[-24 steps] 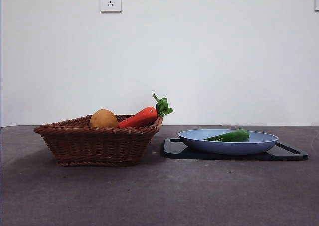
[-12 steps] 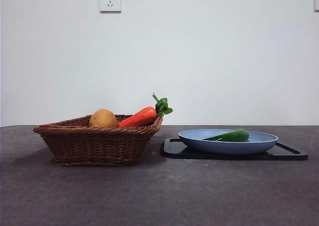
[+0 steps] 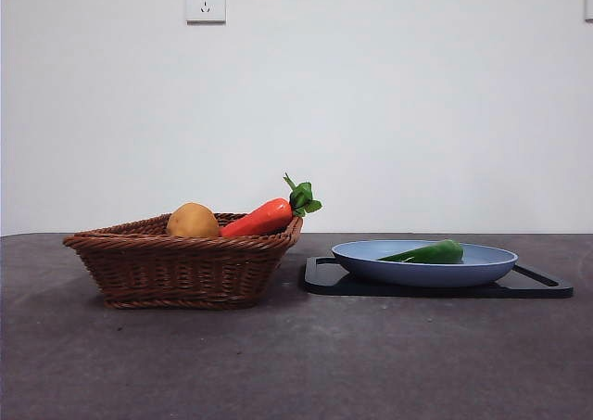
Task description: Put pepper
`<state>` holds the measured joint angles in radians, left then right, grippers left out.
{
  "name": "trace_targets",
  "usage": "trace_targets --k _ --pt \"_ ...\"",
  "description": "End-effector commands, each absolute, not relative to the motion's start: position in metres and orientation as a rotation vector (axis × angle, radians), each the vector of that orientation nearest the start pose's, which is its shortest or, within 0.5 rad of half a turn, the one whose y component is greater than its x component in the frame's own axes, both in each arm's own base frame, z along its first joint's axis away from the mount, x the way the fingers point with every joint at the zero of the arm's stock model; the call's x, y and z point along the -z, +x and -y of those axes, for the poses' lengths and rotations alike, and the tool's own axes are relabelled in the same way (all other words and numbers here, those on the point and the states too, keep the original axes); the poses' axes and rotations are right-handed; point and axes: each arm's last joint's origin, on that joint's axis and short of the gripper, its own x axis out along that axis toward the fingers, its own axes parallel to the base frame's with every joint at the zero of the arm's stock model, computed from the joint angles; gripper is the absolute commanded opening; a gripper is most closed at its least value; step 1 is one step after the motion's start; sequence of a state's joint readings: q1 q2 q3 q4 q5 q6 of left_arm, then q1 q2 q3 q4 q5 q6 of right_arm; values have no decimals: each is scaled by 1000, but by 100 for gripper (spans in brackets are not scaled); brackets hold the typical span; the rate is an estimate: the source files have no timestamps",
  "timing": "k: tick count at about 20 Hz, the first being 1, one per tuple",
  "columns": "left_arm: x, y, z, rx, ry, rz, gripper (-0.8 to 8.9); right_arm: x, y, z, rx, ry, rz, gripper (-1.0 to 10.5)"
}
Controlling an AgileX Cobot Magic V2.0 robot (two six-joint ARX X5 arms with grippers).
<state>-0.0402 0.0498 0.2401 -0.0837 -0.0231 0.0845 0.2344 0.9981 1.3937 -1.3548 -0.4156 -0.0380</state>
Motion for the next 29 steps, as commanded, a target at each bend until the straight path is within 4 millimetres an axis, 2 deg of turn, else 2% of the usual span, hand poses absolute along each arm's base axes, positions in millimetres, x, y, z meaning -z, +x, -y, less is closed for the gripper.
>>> trace_targets --k 1,5,10,16,29 --pt "-213 84 2 7 60 92 8 -401 127 -43 -616 55 -966 11" --pt "-181 93 2 0 17 -2 8 -401 127 -43 -615 55 -966 11" --pt "-158 97 2 1 -24 -73 8 -401 127 -43 -615 55 -966 11" --pt "-152 97 2 0 -23 -136 8 -401 127 -43 -615 55 -966 11" --pt "-152 97 2 0 -23 -135 8 -401 127 -43 -615 55 -966 11"
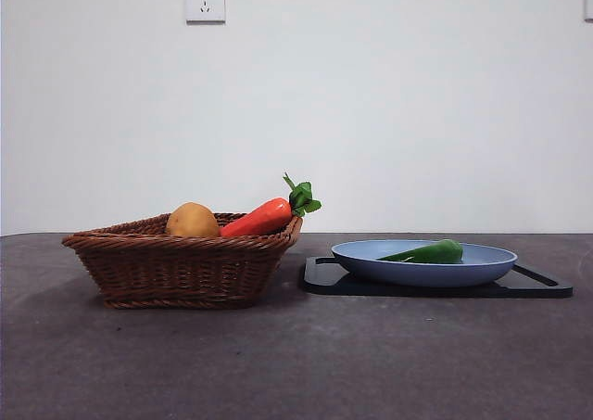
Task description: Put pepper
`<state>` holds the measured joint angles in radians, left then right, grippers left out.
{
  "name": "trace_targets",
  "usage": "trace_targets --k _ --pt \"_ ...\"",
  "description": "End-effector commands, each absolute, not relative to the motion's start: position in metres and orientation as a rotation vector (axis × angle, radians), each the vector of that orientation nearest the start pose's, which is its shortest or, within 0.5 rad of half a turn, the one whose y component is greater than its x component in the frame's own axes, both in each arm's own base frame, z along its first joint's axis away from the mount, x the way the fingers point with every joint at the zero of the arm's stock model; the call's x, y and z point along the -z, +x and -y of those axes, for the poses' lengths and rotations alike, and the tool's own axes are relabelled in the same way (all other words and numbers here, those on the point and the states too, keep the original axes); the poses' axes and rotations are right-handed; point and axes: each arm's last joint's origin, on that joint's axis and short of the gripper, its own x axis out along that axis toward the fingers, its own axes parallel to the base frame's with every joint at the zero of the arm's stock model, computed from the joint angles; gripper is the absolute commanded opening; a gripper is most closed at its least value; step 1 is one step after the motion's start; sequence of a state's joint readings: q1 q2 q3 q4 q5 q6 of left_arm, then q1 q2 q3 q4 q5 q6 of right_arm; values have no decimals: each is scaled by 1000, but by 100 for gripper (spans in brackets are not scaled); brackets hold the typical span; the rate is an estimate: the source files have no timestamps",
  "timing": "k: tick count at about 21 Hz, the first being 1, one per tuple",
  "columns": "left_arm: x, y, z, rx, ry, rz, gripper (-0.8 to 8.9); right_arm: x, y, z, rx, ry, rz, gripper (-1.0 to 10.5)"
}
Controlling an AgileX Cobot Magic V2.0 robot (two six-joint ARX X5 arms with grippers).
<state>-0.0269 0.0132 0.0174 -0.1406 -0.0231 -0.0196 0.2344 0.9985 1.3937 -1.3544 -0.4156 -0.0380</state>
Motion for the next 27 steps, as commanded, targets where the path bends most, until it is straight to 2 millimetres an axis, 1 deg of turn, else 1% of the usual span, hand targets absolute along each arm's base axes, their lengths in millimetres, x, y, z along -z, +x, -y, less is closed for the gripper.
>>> trace_targets --k 1,3,4,6,8,9,10,12,15,16,19,22,27 --pt "-152 97 2 0 -23 -135 8 -401 127 -43 -620 47 -962 11" --pt "-152 97 2 0 -23 -135 8 -404 128 -37 -614 3 -898 11" --pt "-152 97 2 0 -23 -135 8 -408 129 -33 -600 -16 -827 11" --pt "-152 97 2 -1 -23 -135 8 -417 125 -27 -564 -34 -605 11" --pt "-152 97 2 0 -23 -135 8 -413 118 -20 -498 -7 -394 11" --pt "-152 97 2 -1 -23 -135 8 -404 114 -16 -463 3 -307 11" --pt "-152 97 2 0 -23 -135 8 -390 111 -13 -434 2 -239 11" --pt "-152 97 2 0 -23 -135 8 -357 105 -9 -397 -18 -148 11" --pt "-152 97 2 -1 -23 -135 8 -299 100 -7 -367 -53 -52 11" --pt "-152 97 2 0 -23 -135 8 -286 99 -6 -359 -57 -38 11" --pt "-152 97 2 -1 -23 -135 8 -253 98 -6 -358 -61 -17 11" --pt "-152 97 2 0 -23 -135 8 -227 97 -6 -357 -57 -16 11" --pt "-152 97 2 -1 -23 -135 8 -195 97 -6 -328 -26 -52 11"
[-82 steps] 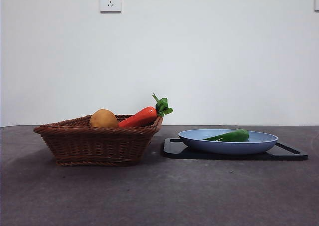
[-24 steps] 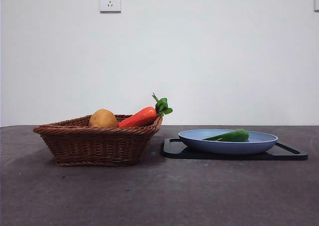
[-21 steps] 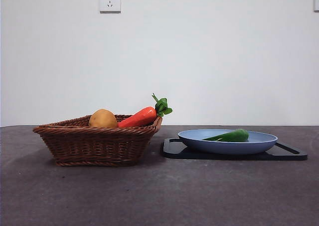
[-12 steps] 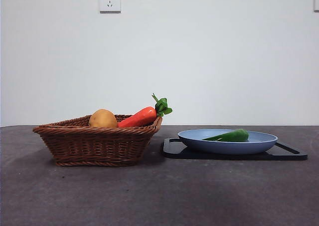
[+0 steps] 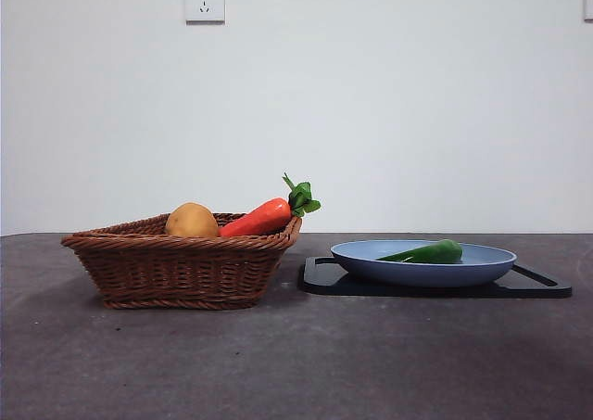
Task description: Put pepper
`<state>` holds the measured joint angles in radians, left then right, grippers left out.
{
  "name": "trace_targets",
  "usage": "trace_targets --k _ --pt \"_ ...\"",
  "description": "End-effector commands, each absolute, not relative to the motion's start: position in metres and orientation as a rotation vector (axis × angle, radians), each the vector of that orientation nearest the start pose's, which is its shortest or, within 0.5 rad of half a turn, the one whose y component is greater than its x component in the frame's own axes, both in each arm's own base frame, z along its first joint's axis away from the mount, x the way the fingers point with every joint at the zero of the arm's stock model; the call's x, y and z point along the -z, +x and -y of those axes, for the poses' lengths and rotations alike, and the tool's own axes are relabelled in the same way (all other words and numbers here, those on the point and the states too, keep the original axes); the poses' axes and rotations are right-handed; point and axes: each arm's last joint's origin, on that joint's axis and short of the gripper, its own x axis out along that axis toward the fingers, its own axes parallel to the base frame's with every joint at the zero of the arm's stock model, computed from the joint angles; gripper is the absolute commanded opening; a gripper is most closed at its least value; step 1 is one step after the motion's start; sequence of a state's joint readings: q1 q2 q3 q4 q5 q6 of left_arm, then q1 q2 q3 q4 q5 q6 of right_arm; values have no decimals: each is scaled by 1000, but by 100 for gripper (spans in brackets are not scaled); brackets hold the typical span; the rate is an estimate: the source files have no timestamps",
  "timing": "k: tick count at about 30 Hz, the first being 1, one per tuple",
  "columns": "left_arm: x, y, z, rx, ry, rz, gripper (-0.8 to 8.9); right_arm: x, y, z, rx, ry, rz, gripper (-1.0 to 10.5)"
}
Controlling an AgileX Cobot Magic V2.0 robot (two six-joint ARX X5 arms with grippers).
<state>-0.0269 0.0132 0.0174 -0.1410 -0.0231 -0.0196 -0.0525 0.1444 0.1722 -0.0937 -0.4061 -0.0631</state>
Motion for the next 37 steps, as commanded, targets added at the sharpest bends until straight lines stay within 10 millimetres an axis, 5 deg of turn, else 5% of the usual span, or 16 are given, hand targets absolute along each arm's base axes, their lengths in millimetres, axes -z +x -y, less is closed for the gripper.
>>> trace_targets --k 1,17,37 --pt "-152 97 2 0 -23 -135 8 -190 97 -5 -304 -16 -61 11" --pt "-152 97 2 0 -23 -135 8 -155 96 -3 -225 30 -107 11" --pt "-152 97 2 0 -23 -135 8 -151 96 -3 -228 36 -156 11"
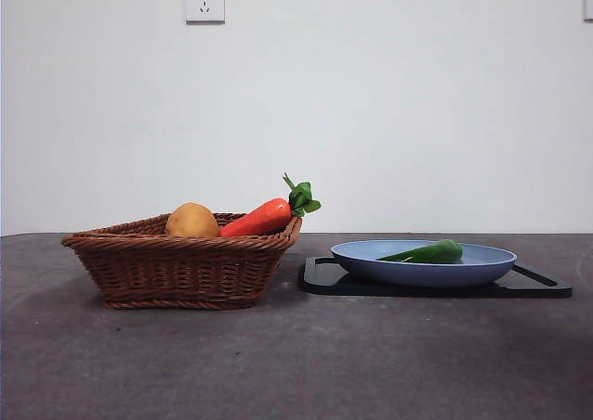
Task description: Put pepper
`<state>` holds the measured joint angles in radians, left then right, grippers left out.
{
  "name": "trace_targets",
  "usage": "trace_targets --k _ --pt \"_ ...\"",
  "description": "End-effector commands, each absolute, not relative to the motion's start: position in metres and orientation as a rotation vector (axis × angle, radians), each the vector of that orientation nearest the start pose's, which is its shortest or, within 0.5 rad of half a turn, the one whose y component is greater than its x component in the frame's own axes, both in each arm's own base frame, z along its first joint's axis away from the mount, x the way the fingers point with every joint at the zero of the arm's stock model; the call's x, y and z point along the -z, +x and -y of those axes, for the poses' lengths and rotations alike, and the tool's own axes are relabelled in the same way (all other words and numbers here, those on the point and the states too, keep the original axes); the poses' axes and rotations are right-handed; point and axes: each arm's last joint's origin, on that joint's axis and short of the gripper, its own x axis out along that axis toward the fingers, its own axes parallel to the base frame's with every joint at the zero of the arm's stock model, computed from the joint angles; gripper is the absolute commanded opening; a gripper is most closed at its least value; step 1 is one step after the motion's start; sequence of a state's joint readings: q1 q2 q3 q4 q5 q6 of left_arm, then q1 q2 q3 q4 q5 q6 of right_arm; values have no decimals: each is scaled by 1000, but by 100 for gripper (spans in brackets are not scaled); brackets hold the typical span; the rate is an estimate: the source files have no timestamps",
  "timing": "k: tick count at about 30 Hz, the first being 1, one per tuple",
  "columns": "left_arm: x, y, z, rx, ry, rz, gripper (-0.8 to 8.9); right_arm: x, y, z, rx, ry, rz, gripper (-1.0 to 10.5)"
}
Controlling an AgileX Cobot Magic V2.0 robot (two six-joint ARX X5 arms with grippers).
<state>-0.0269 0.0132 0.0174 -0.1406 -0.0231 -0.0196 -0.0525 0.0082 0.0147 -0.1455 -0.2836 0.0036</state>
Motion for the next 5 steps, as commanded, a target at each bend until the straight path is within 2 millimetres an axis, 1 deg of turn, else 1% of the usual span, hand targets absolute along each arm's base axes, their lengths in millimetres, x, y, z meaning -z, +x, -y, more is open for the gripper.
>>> trace_targets --k 1,5 --pt "-152 97 2 0 -23 -135 8 -151 96 -3 -228 36 -156 11" --pt "-152 97 2 0 -23 -135 8 -151 96 -3 -228 36 -156 11"
